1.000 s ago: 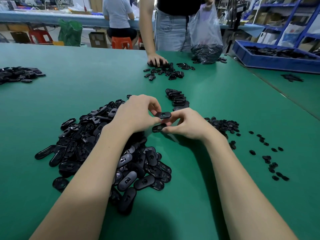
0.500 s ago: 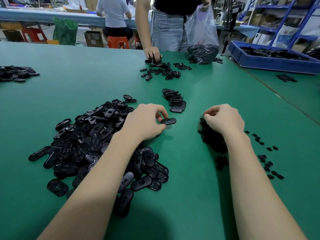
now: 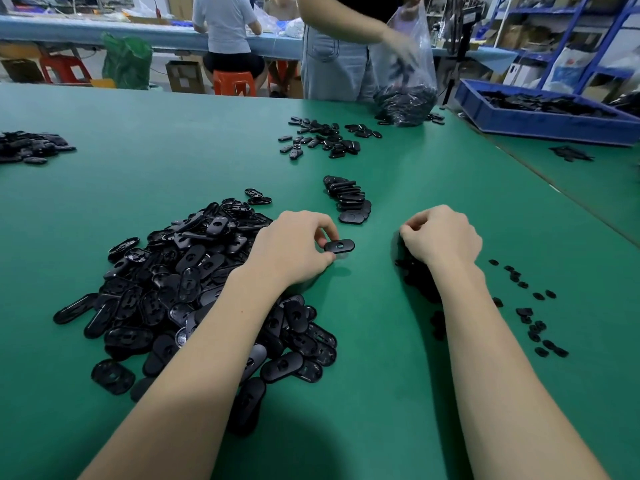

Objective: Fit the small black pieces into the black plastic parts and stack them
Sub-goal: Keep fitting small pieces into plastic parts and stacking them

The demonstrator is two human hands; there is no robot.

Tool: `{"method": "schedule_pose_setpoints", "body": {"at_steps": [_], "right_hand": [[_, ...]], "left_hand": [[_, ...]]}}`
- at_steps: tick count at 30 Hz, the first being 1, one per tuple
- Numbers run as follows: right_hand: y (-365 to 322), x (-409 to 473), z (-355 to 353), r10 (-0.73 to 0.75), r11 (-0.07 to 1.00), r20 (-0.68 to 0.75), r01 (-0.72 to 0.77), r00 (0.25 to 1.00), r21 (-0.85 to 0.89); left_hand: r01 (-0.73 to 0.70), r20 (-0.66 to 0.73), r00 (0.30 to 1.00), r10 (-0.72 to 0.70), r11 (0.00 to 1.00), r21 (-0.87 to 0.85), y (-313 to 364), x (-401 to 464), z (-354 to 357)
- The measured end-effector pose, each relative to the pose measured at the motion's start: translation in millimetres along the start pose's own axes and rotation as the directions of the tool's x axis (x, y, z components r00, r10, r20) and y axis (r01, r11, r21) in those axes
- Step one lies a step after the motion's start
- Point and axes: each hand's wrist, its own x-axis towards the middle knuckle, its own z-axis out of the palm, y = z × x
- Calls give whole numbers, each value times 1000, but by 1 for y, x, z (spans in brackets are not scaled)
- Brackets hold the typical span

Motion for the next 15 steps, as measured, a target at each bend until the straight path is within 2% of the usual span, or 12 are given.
{"method": "schedule_pose_setpoints", "body": {"at_steps": [2,4,7,8,10,15], "right_hand": [[1,1,-1,-14,999,-9,14,1000,52],[0,2,-3,-50,982,31,43,998,183],[-9,-4,-8,-179,847,191,52,965,530],[-13,-7,-10,-215,808,233,39,948,588],[-17,-11,-13,-274,770,294,25,916,637],[-20,-15,-17,-358,776,393,35,847,630]], "left_hand": [[1,-9,1000,0,1000,7,0,0,0],[1,-20,1000,-1,1000,13,-1,0,0],[-2,-27,1000,2,1000,15,-1,1,0],[-4,-29,1000,4,1000,15,-2,1,1],[-5,-32,999,6,1000,17,-2,1,0],[7,-51,999,-6,1000,15,-3,2,-1]]}}
